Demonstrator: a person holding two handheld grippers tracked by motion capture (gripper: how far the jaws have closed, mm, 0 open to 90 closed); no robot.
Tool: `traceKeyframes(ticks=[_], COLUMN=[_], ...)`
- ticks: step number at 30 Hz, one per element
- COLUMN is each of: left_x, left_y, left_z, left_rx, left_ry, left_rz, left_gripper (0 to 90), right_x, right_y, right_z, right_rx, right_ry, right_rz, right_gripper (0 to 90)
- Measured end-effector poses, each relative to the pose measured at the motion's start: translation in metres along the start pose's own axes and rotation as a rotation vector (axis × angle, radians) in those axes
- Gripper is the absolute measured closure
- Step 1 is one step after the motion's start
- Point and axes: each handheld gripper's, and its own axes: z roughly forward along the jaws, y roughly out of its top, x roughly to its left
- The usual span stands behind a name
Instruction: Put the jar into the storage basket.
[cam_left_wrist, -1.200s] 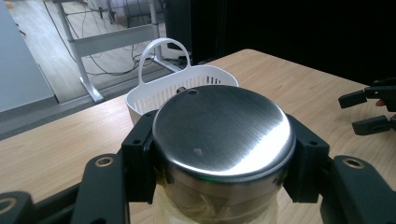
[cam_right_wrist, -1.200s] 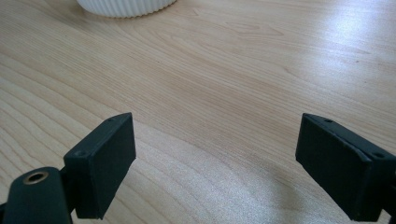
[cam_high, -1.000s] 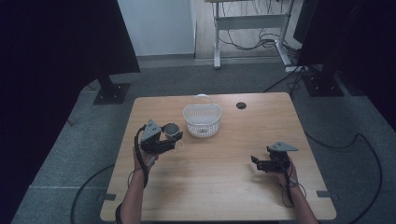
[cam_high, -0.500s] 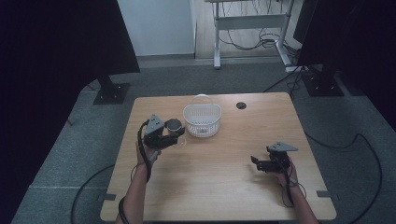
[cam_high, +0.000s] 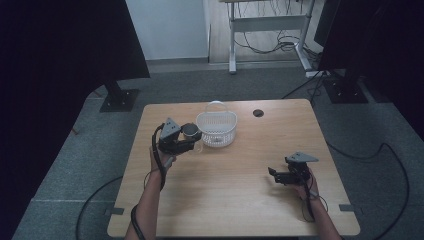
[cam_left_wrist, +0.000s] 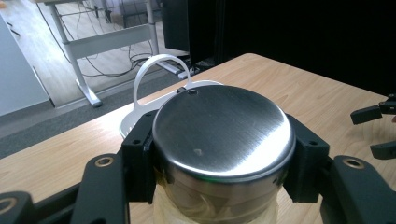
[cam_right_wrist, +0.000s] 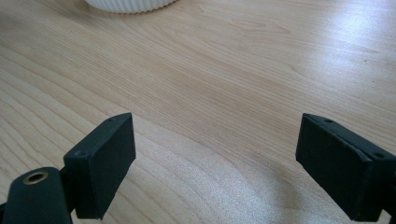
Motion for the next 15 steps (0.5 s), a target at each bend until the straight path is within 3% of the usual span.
traceKeyframes(ticks=[6, 15], left_x=[0.002, 0.000], left_y=[0.001, 0.015], left_z=[0.008, 0.016], left_rx=[0.020, 0.012], left_ry=[-0.003, -0.012], left_rz=[0.005, 0.018], left_gripper=[39.4, 39.4], right_x=[0.000, 0.000], right_y=[0.000, 0.000], right_z=[0.000, 0.000], right_rx=[0.004, 0.007], right_ry=[0.004, 0.006], right_rz=[-0.001, -0.003], right_gripper=[11.7, 11.7])
